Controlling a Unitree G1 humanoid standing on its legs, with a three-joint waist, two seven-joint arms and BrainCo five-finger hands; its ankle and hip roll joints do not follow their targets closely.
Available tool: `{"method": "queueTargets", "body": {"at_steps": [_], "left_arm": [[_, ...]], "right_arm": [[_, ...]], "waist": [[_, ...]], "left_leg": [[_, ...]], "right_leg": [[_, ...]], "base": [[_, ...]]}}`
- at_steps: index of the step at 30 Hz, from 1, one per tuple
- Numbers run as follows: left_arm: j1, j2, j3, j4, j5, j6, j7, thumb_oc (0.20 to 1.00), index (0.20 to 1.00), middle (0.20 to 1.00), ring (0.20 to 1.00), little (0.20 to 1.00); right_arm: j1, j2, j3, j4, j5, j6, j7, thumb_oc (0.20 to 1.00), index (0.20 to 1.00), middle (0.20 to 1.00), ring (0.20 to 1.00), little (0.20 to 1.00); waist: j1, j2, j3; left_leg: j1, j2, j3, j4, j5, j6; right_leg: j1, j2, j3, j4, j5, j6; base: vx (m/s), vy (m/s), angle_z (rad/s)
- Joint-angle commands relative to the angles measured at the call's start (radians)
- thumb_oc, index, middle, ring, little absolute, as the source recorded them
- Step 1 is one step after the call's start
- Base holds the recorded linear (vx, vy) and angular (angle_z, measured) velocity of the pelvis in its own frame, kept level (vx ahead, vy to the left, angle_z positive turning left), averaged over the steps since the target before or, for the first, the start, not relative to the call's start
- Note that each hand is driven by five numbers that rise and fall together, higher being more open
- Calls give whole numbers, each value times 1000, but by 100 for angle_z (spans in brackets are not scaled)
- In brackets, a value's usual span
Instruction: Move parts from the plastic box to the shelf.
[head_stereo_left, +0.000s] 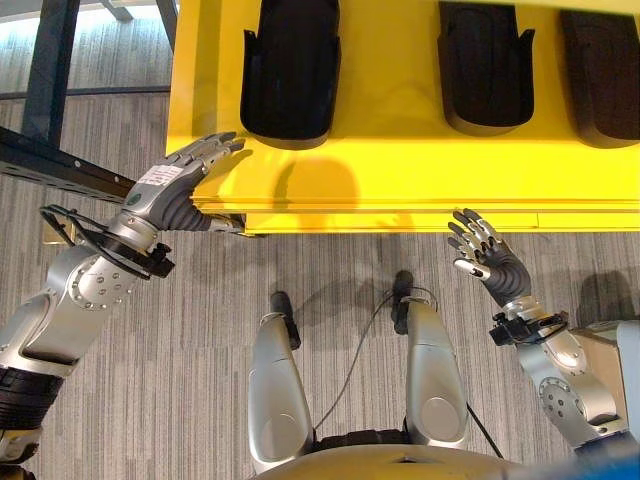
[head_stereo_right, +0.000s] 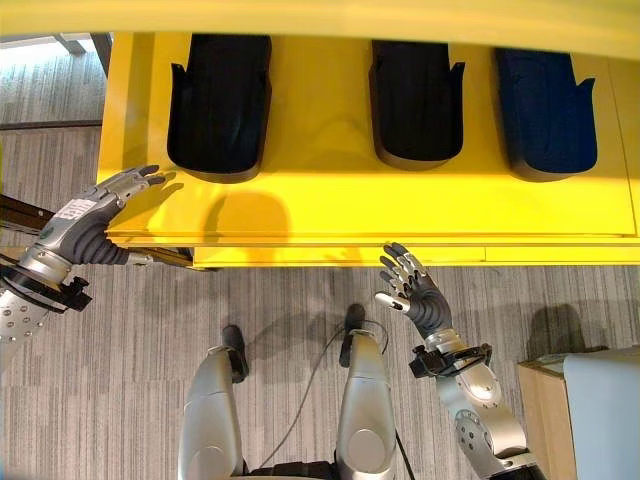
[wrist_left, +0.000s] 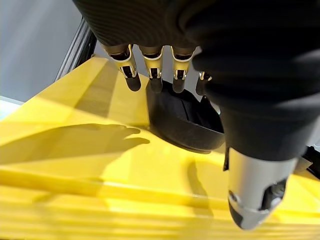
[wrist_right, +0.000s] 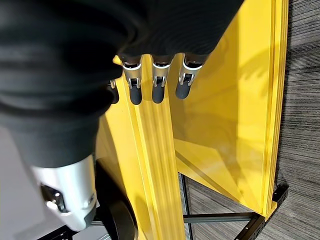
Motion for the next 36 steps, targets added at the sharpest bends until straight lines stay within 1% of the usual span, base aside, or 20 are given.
{"method": "queueTargets", "body": {"at_steps": [1, 15, 16, 17, 18, 19, 20, 21, 22, 23, 24, 25, 26, 27, 28, 29, 30, 31, 32, 36], "left_arm": [[31, 18, 46, -65, -24, -18, -1, 1000, 1000, 1000, 1000, 1000], [3, -18, -10, -52, -16, -13, -41, 1000, 1000, 1000, 1000, 1000], [-4, -24, -20, -43, -18, -13, -40, 1000, 1000, 1000, 1000, 1000], [-8, -29, -28, -31, -20, -11, -42, 1000, 1000, 1000, 1000, 1000], [-21, -32, -41, -20, -18, -11, -42, 1000, 1000, 1000, 1000, 1000], [-51, -40, -73, 8, -9, -7, -44, 1000, 1000, 1000, 1000, 1000], [-54, -40, -77, 11, -9, -8, -44, 1000, 1000, 1000, 1000, 1000], [-69, -48, -95, 29, -7, -4, -44, 1000, 1000, 1000, 1000, 1000], [-71, -53, -102, 38, -5, -1, -45, 1000, 1000, 1000, 1000, 1000], [-78, -56, -110, 48, 1, 0, -45, 1000, 1000, 1000, 1000, 1000], [-82, -56, -112, 49, 2, -1, -44, 1000, 1000, 1000, 1000, 1000], [-81, -61, -117, 56, 5, 0, -45, 1000, 1000, 1000, 1000, 1000], [-85, -65, -126, 66, 8, 2, -50, 1000, 1000, 1000, 1000, 1000], [-87, -65, -126, 67, 8, 1, -50, 1000, 1000, 1000, 1000, 1000], [-90, -68, -128, 69, 10, 2, -51, 1000, 1000, 1000, 1000, 1000], [-96, -74, -134, 83, 16, 2, -49, 1000, 1000, 1000, 1000, 1000], [-98, -74, -135, 84, 16, 1, -49, 1000, 1000, 1000, 1000, 1000], [-102, -78, -139, 88, 19, 3, -48, 1000, 1000, 1000, 1000, 1000], [-104, -82, -142, 94, 19, 5, -48, 1000, 1000, 1000, 1000, 1000], [-131, -106, -161, 157, 40, 9, -26, 1000, 1000, 1000, 1000, 1000]], "right_arm": [[30, -6, -53, -91, 8, -31, 20, 1000, 1000, 1000, 1000, 1000], [31, 1, -56, -90, 8, -25, 20, 1000, 1000, 1000, 1000, 1000], [31, 1, -55, -91, 10, -25, 20, 1000, 1000, 1000, 1000, 1000], [31, 1, -54, -90, 11, -26, 20, 1000, 1000, 1000, 1000, 1000], [32, 1, -55, -91, 11, -26, 19, 1000, 1000, 1000, 1000, 1000], [29, 3, -52, -91, 16, -28, 17, 1000, 1000, 1000, 1000, 1000], [30, 3, -53, -90, 16, -28, 17, 1000, 1000, 1000, 1000, 1000], [28, 6, -53, -91, 17, -29, 15, 1000, 1000, 1000, 1000, 1000], [27, 5, -51, -90, 18, -29, 14, 1000, 1000, 1000, 1000, 1000], [28, 5, -50, -90, 19, -29, 13, 1000, 1000, 1000, 1000, 1000], [27, 5, -52, -91, 19, -30, 13, 1000, 1000, 1000, 1000, 1000], [30, 5, -51, -90, 19, -29, 13, 1000, 1000, 1000, 1000, 1000], [34, 6, -56, -93, 18, -29, 13, 1000, 1000, 1000, 1000, 1000], [34, 6, -56, -94, 18, -29, 13, 1000, 1000, 1000, 1000, 1000], [36, 7, -57, -94, 19, -29, 14, 1000, 1000, 1000, 1000, 1000], [37, 7, -58, -94, 17, -29, 15, 1000, 1000, 1000, 1000, 1000], [37, 7, -60, -95, 17, -29, 15, 1000, 1000, 1000, 1000, 1000], [38, 7, -60, -95, 17, -28, 15, 1000, 1000, 1000, 1000, 1000], [40, 8, -61, -94, 18, -28, 16, 1000, 1000, 1000, 1000, 1000], [43, 3, -66, -97, 22, -29, 17, 1000, 1000, 1000, 1000, 1000]], "waist": [[0, -12, -32], [-5, -15, -22], [-7, -15, -22], [-8, -15, -25], [-8, -15, -25], [-14, -18, -19], [-13, -16, -23], [-16, -18, -18], [-18, -17, -21], [-19, -17, -20], [-18, -17, -17], [-20, -17, -19], [-22, -17, -17], [-22, -18, -14], [-23, -18, -13], [-25, -19, -16], [-25, -20, -12], [-25, -20, -12], [-26, -20, -16], [-29, -20, -15]], "left_leg": [[-3, 54, -26, -54, 85, -34], [-4, 52, -22, -46, 80, -32], [-3, 52, -21, -48, 81, -32], [8, 55, -26, -43, 55, -40], [7, 55, -26, -42, 55, -40], [-7, 55, -22, -39, 78, -32], [2, 57, -26, -35, 53, -40], [-11, 56, -21, -33, 75, -32], [-1, 58, -25, -27, 50, -40], [0, 59, -23, -27, 49, -40], [-11, 57, -19, -34, 76, -31], [0, 60, -22, -26, 49, -40], [-2, 61, -22, -22, 47, -39], [-12, 59, -18, -26, 72, -31], [-14, 59, -17, -25, 71, -31], [-6, 62, -22, -18, 45, -39], [-16, 60, -18, -22, 70, -31], [-16, 60, -18, -21, 70, -30], [-6, 62, -22, -15, 44, -38], [-13, 63, -19, -6, 39, -39]], "right_leg": [[114, -74, 53, -14, -2, 60], [110, -72, 60, -6, -3, 56], [109, -71, 60, -7, -3, 56], [116, -69, 63, 2, -25, 62], [114, -69, 63, 3, -26, 62], [101, -67, 65, 2, -6, 54], [109, -65, 68, 9, -28, 61], [97, -65, 69, 7, -8, 53], [103, -63, 74, 16, -30, 60], [102, -63, 74, 17, -31, 60], [93, -64, 72, 9, -8, 53], [100, -63, 75, 20, -31, 60], [98, -62, 78, 22, -33, 60], [89, -63, 76, 16, -11, 53], [89, -64, 75, 16, -12, 52], [95, -64, 80, 25, -36, 58], [86, -65, 78, 18, -14, 51], [85, -65, 78, 21, -15, 51], [93, -64, 81, 30, -38, 58], [83, -64, 84, 39, -42, 58]], "base": [[0, 0, 0], [0, 0, 0], [85, -10, -1], [86, -13, -2], [4, -12, -10], [2, -11, -9], [-79, -10, -9], [88, -12, -3], [9, -5, -5], [3, 3, -6], [9, 5, -5], [14, 2, -3], [0, 0, 0], [-69, 2, -1], [0, 0, 0], [0, 0, 0], [0, 0, 0], [0, 0, 0], [106, -12, -1], [36, -5, -1]]}}
